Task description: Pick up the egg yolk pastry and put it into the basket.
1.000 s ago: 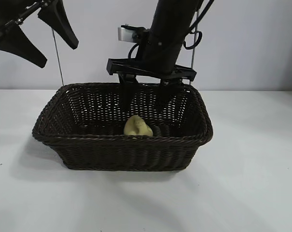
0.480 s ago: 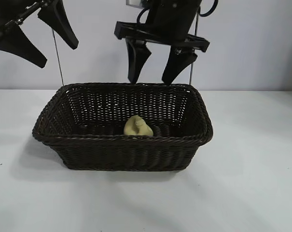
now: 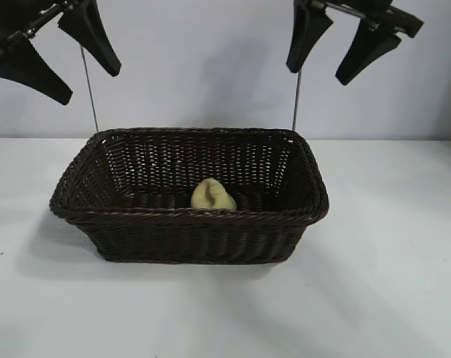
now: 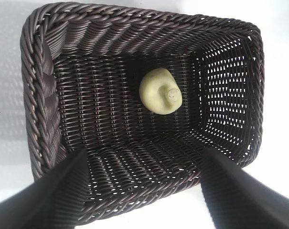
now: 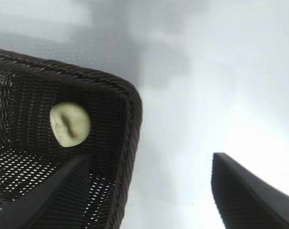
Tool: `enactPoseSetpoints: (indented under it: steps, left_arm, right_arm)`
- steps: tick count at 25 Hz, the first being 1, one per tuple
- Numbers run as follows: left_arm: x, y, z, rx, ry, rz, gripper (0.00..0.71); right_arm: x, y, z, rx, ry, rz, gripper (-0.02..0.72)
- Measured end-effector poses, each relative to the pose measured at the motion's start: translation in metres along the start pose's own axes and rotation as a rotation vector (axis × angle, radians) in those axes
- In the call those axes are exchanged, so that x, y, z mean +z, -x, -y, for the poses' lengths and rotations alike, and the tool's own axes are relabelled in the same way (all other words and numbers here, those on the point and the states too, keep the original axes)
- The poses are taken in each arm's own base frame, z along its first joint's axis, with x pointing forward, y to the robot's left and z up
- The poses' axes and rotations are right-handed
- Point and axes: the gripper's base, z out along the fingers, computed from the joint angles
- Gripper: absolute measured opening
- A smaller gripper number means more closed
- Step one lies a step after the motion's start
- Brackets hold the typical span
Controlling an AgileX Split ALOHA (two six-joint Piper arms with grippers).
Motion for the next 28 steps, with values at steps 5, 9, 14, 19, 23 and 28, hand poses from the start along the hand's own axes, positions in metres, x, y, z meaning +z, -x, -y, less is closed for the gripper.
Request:
enactPoseSetpoints:
  steps: [5,9,14,19,23,28]
  left_arm:
    - [0.000,0.000,0.000,0.000,0.000,0.001,0.489]
    - [0.000,0.000,0.000,0.000,0.000,0.005,0.489]
    - [0.000,0.001,0.000,0.000,0.001,0.006,0.489]
    - [0.000,0.001,0.000,0.000,0.001,0.007,0.489]
    - [0.000,0.001,0.000,0.000,0.001,0.007,0.489]
    - [0.000,0.001,0.000,0.000,0.001,0.007,0.489]
  right_arm:
    - [-0.007,-0.001,-0.001,-0.001,0.001,0.012,0.519]
    - [-0.007,-0.010,-0.001,0.005,0.001,-0.010,0.519]
    - [-0.001,-0.016,0.001,0.011,0.001,-0.040,0.519]
    - [-0.002,-0.016,0.000,0.014,0.009,-0.039,0.519]
    - [-0.002,-0.016,0.000,0.015,0.011,-0.038,0.519]
    - [-0.002,-0.016,0.000,0.015,0.011,-0.038,0.519]
